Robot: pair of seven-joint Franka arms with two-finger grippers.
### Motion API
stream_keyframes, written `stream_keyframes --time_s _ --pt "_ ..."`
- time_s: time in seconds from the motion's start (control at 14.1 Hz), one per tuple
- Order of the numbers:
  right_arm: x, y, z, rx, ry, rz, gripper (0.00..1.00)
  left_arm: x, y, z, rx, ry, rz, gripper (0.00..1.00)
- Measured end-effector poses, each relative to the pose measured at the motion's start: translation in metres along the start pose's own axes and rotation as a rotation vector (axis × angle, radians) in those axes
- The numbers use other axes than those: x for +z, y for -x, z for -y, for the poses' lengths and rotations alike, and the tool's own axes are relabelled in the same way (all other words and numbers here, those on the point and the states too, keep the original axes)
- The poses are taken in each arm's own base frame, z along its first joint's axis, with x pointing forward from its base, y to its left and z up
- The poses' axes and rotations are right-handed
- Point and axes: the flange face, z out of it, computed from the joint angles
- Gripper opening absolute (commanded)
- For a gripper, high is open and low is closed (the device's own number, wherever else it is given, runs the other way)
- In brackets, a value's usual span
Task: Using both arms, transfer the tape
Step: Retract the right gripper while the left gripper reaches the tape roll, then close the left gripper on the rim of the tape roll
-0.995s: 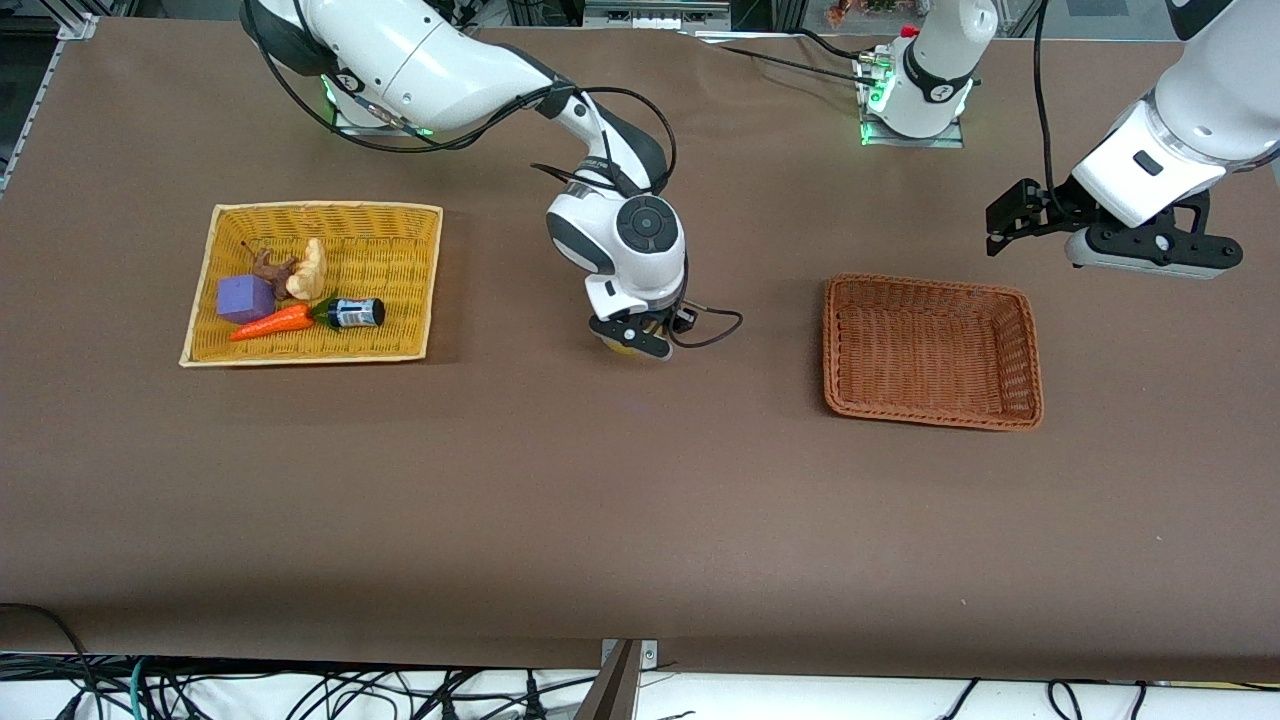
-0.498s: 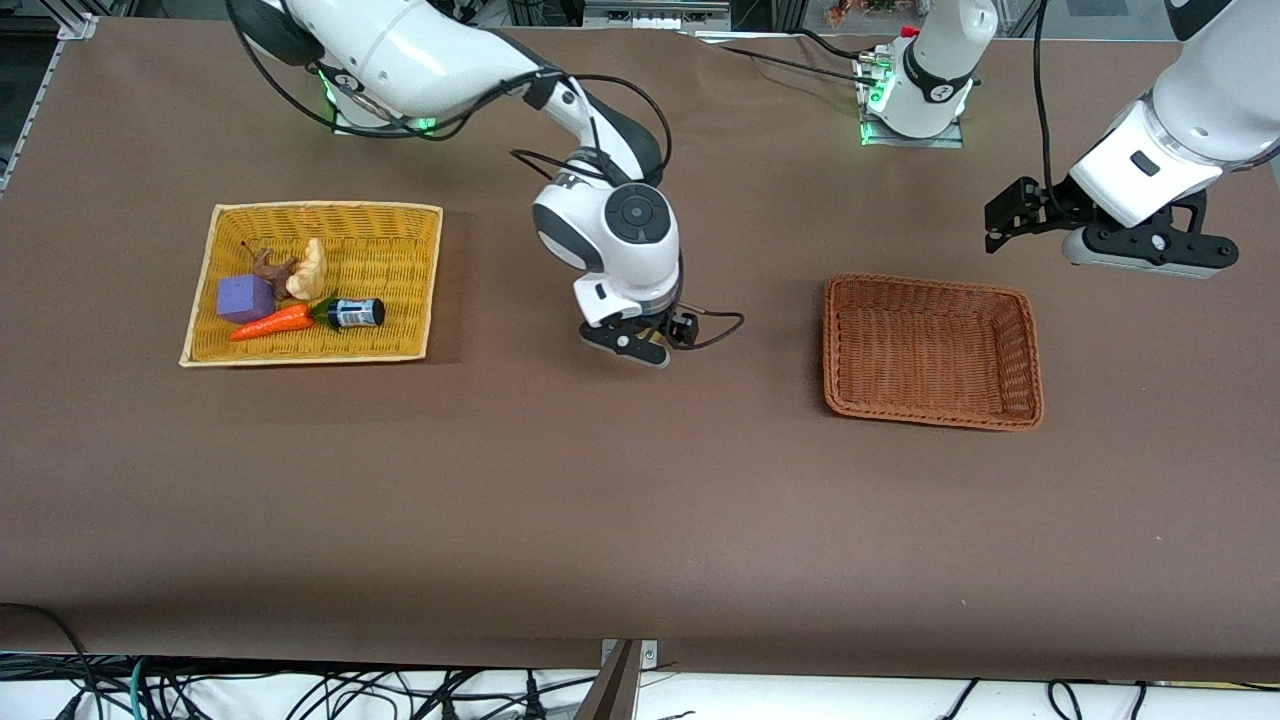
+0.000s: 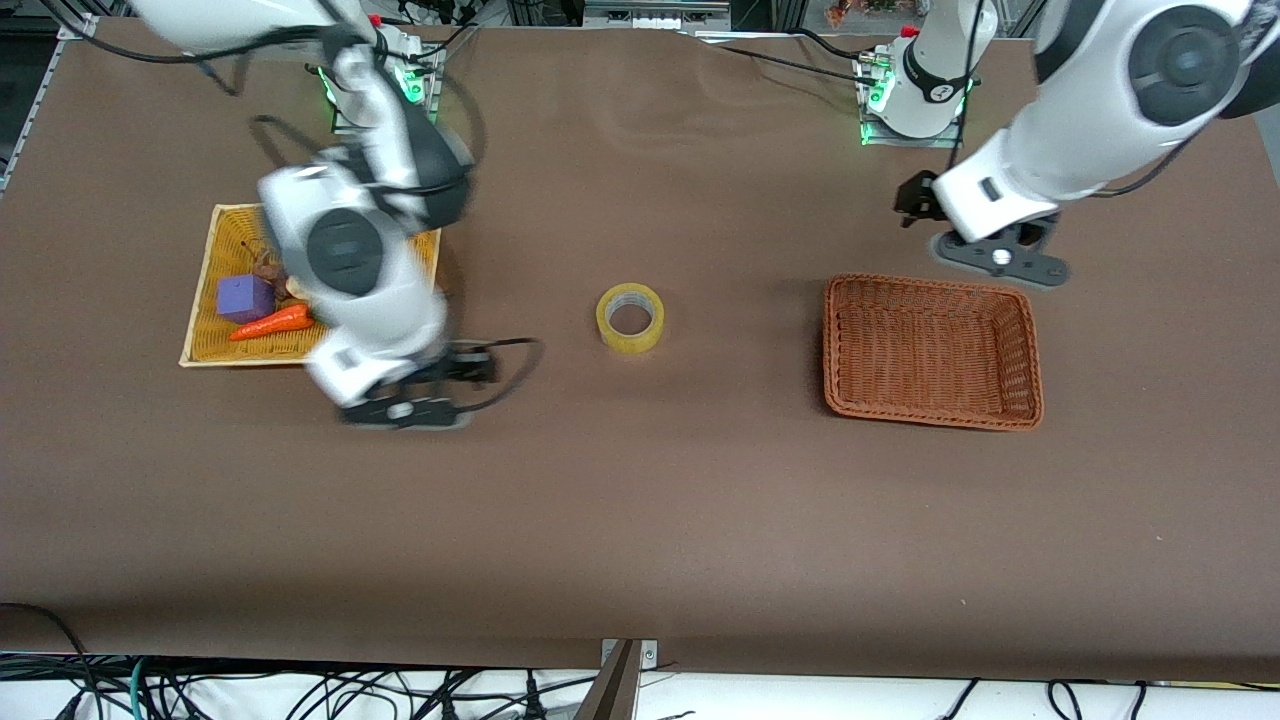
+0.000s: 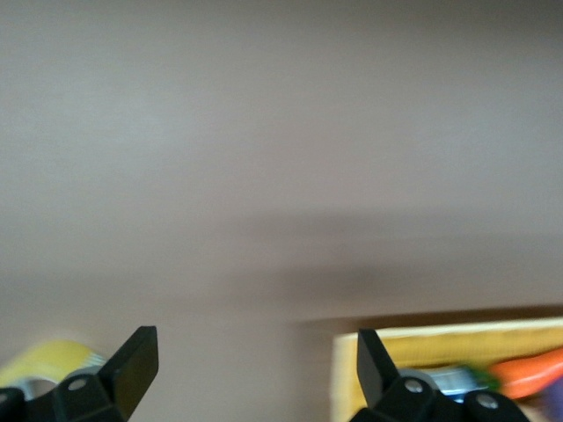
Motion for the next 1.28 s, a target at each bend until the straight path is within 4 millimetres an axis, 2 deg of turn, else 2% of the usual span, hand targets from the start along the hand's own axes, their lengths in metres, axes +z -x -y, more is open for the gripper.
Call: stream_keyframes --time_s 0.14,0.21,0.28,0.43,0.57,0.71,0.85,1.07,1.21,1.28 --pt "-0.028 -0.010 -0.097 -0.009 -0.044 0.008 1.00 0.020 -0.013 -0.022 0.039 0.015 0.030 1.00" --pt "-0.043 -0.006 -0.141 -0.005 -0.044 0.021 1.00 0.032 -0.024 -0.032 0.057 0.026 0.022 1.00" --pt "-0.057 0.002 -0.177 -0.008 -0.044 0.031 1.00 0.045 -0.038 -0.044 0.074 0.032 0.005 1.00" --pt "-0.085 0.027 -0.232 -0.028 -0.044 0.030 1.00 0.078 -0.061 -0.075 0.073 0.042 -0.008 1.00" --pt "-0.102 0.062 -0.271 -0.058 -0.026 0.032 1.00 0.113 -0.079 -0.118 0.026 0.049 -0.019 1.00" --pt "-0.106 0.090 -0.293 -0.056 -0.017 0.026 1.00 0.152 -0.083 -0.176 -0.036 0.048 -0.014 1.00" --pt "-0.104 0.100 -0.298 -0.051 -0.013 0.011 1.00 0.201 -0.086 -0.228 -0.070 0.054 -0.012 1.00" --pt "-0.097 0.111 -0.293 -0.058 -0.016 0.027 1.00 0.267 -0.106 -0.262 -0.070 0.105 -0.069 1.00" --pt "-0.096 0.111 -0.291 -0.061 -0.014 0.019 1.00 0.294 -0.111 -0.275 -0.064 0.125 -0.090 1.00" --pt "-0.098 0.111 -0.292 -0.061 -0.008 0.009 1.00 0.300 -0.113 -0.278 -0.065 0.133 -0.104 1.00"
